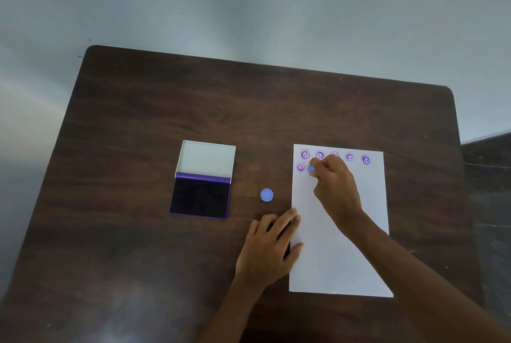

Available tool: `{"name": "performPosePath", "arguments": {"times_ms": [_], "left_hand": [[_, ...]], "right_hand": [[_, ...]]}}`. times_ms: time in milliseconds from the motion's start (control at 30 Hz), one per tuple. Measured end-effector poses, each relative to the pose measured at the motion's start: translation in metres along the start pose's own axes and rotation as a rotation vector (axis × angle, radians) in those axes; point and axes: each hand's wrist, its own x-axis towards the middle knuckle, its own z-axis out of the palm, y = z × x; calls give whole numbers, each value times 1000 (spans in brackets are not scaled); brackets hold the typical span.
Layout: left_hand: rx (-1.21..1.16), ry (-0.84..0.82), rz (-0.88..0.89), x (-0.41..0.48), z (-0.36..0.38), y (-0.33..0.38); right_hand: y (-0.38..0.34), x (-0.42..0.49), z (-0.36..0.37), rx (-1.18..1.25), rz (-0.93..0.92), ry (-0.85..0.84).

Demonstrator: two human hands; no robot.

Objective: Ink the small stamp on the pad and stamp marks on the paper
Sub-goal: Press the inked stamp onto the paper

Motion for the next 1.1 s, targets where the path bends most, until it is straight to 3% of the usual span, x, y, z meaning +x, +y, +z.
{"name": "performPosePath", "arguments": {"times_ms": [167, 467, 600, 967, 1100], "left_hand": [[-3, -7, 0, 0, 3, -1], [-6, -25, 3, 1, -3, -1], [-21, -27, -7, 1, -1, -3], [-38, -11, 2, -2, 7, -2], [-24, 0, 18, 1, 4, -2]], "right_hand": [[1, 3, 0, -40, -33, -38], [2, 13, -25, -208, -152, -262], [4, 14, -23, -128, -99, -250], [16, 8, -6, -51, -173, -134], [14, 9, -10, -72, -170, -163]]}}
